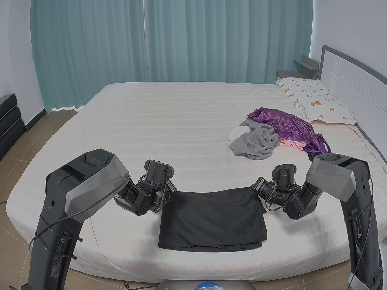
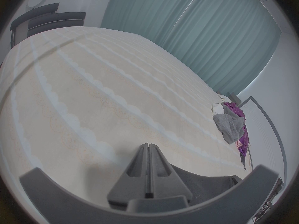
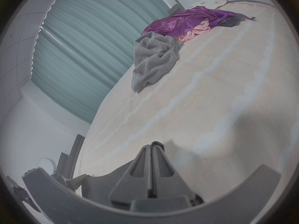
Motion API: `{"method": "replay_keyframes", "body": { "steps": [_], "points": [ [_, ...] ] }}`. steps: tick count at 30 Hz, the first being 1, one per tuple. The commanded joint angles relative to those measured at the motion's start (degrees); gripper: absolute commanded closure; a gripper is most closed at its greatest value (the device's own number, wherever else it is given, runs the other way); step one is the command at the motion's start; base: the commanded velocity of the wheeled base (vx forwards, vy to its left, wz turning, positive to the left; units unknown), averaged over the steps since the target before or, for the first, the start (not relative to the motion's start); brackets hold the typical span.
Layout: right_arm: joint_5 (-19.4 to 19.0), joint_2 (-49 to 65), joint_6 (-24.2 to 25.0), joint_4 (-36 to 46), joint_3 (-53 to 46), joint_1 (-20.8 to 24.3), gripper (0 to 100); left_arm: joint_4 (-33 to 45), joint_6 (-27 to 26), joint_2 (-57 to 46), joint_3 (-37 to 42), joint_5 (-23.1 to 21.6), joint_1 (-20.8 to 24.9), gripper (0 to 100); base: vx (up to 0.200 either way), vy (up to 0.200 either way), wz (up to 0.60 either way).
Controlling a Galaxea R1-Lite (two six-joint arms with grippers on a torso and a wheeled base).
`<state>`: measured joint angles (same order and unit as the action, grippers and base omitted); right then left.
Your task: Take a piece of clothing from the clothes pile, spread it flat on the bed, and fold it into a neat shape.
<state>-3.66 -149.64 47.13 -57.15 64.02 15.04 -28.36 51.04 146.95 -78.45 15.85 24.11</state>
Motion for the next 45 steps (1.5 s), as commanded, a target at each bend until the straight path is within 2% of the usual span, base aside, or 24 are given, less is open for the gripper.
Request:
{"method": "replay_keyframes", "body": {
  "steps": [1, 16, 17, 18, 20, 23, 27, 30, 31, 34, 35, 36, 37, 41, 45],
  "points": [
    [1.02, -0.65, 0.07, -0.07, 0.49, -0.28, 100, -0.03, 0.02, 0.10, 0.05, 0.15, -0.03, 100, 0.000, 0.000, 0.00],
    [1.90, -0.57, 0.24, -0.24, 0.57, -0.54, 100, 0.14, 0.29, -0.17, 0.22, 0.15, -0.12, 100, 0.000, 0.000, 0.00],
    [1.90, -0.57, 0.24, -0.24, 0.57, -0.54, 100, 0.14, 0.29, -0.17, 0.22, 0.15, -0.12, 0, 0.000, 0.000, 0.00],
    [1.90, -0.30, 0.68, -0.24, 0.49, -0.80, 0, 0.41, 1.52, -0.43, 0.31, -0.47, -0.12, 0, 0.000, 0.000, 0.00],
    [1.90, -0.30, 0.68, -0.24, 0.49, -0.80, 0, 0.41, 1.52, -0.43, 0.31, -0.47, -0.12, 0, 0.000, 0.000, 0.00],
    [1.90, 1.02, 3.50, -2.44, -0.92, -0.80, 0, 0.41, 2.48, -0.52, 0.22, -0.64, -0.21, 0, 0.000, 0.000, 0.00],
    [1.11, 5.85, 5.43, -5.96, -7.60, -1.51, 0, 0.49, 3.71, -1.49, 0.66, -0.82, -0.65, 0, 0.000, 0.000, 0.00],
    [-1.09, 10.86, 5.43, -8.86, -16.30, -2.12, 0, 1.55, 6.61, -3.77, 2.07, -3.54, -1.35, 0, 0.000, 0.000, 0.00],
    [-1.09, 10.86, 5.43, -8.86, -16.30, -2.12, 0, 1.55, 6.61, -3.77, 2.07, -3.54, -1.35, 0, 0.000, 0.000, 0.00],
    [-7.33, 17.63, 5.25, -14.13, -31.77, -1.86, 0, 2.87, 10.75, -9.13, 6.46, -11.45, -3.37, 0, 0.000, 0.000, 0.00],
    [-8.74, 18.59, 5.17, -15.89, -35.37, -1.60, 0, 2.60, 11.36, -10.10, 7.52, -13.30, -3.99, 0, 0.000, 0.000, 0.00],
    [-8.74, 18.59, 5.17, -15.89, -35.37, -1.60, 0, 2.60, 11.36, -10.10, 7.52, -13.30, -3.99, 0, 0.000, 0.000, 0.00],
    [-11.28, 19.56, 4.38, -20.63, -42.32, -0.80, 0, 2.43, 11.71, -11.24, 8.75, -15.67, -4.95, 0, 0.000, 0.000, 0.00],
    [-14.01, 18.42, 0.24, -29.51, -51.02, 0.60, 0, 2.43, 11.62, -11.24, 9.01, -15.94, -5.48, 0, 0.000, 0.000, 0.00],
    [-16.38, 15.87, -5.47, -30.30, -53.39, 0.78, 0, 2.43, 11.45, -11.07, 9.01, -15.94, -5.39, 0, 0.000, 0.000, 0.00]
  ]
}}
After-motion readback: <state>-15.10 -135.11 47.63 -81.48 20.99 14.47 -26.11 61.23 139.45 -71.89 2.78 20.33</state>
